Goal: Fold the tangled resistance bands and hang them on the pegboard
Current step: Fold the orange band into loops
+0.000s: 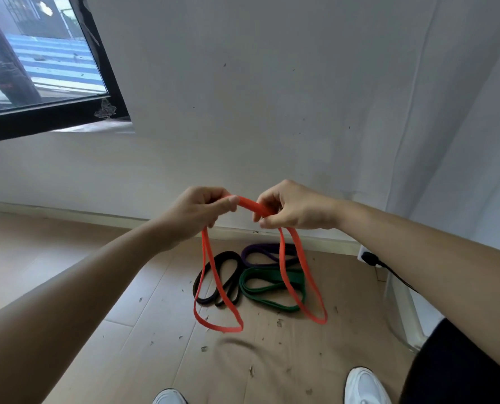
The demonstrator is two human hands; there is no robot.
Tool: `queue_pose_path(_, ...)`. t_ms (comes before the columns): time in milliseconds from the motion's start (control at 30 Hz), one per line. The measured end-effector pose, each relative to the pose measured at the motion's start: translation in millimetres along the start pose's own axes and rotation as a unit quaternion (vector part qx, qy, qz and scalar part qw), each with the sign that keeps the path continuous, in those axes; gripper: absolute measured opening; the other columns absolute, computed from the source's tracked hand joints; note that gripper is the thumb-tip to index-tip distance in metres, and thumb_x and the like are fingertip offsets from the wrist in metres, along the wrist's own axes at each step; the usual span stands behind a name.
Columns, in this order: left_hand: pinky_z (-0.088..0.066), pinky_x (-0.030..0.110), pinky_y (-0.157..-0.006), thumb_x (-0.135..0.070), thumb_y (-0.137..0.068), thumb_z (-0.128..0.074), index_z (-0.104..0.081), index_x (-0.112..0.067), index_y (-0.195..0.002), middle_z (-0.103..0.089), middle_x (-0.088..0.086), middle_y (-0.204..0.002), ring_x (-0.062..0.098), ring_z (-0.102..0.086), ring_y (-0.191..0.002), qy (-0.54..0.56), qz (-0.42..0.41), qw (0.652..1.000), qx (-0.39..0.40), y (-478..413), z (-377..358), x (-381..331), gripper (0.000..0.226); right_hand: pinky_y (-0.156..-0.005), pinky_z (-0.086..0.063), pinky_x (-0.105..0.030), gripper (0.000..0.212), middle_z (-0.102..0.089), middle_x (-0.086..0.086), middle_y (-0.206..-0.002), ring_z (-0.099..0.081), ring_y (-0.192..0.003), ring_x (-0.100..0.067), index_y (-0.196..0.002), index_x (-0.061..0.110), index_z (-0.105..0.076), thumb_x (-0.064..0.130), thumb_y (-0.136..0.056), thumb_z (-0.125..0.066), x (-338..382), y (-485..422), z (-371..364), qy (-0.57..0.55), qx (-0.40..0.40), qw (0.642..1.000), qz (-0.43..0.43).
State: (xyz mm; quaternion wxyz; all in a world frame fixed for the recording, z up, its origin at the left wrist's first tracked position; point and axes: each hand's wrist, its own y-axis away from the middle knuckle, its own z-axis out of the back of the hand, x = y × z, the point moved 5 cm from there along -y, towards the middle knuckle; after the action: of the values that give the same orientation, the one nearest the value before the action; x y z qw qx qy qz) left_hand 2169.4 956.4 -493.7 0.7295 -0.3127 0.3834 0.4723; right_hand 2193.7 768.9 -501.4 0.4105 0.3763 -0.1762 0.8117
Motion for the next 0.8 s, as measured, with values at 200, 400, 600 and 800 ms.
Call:
queue_pose_path(200, -0.043, 0.025, -0.065, -0.041, -0.089, -0.057, -0.063, -0.01, -0.087, -0.047, -0.009, -0.061, 0.008, -0.044, -0.057, 0.124, -0.005, 0.988, -0.091, -1, 22, -2, 0.031, -0.079, -0.058, -0.028, 0.009, -0.075, -0.003, -0.086, -0.073, -0.083, -0.015, -0.097, 0.007, -0.074, 0.012, -0.089, -0.075, -28, 4, 4, -0.023, 0.047, 0.997, -0.048)
queue_pose_path(400, -0.046, 0.028, -0.069, -0.033, -0.104, -0.052, -0.059, -0.013, -0.086, -0.047, -0.006, -0.067, 0.01, -0.045, -0.061, 0.221, 0.007, 0.961, -0.164, 0, 34, 2, 0.028, -0.079, -0.058, -0.028, 0.012, -0.074, -0.005, -0.087, -0.073, -0.085, -0.018, -0.101, 0.002, -0.073, 0.005, -0.089, -0.074, -46, 8, -2, -0.079, 0.101, 0.989, -0.073)
queue_pose_path(600, -0.045, 0.028, -0.07, -0.033, -0.105, -0.051, -0.062, -0.012, -0.091, -0.051, -0.004, -0.068, 0.012, -0.048, -0.062, 0.21, 0.045, 0.96, -0.182, 8, 47, 15, 0.027, -0.084, -0.061, -0.037, 0.018, -0.075, -0.013, -0.092, -0.074, -0.087, -0.022, -0.106, -0.001, -0.074, 0.007, -0.09, -0.074, -52, 9, -8, -0.079, 0.097, 0.989, -0.076)
queue_pose_path(800, -0.034, 0.03, -0.064, -0.029, -0.102, -0.056, -0.069, -0.008, -0.09, -0.041, -0.004, -0.059, 0.014, -0.037, -0.057, 0.161, 0.088, 0.966, -0.18, 14, 62, 44, 0.028, -0.08, -0.06, -0.031, 0.019, -0.071, -0.002, -0.083, -0.069, -0.078, -0.013, -0.112, 0.008, -0.076, 0.011, -0.094, -0.07, -61, 5, -4, -0.072, 0.064, 0.993, -0.074)
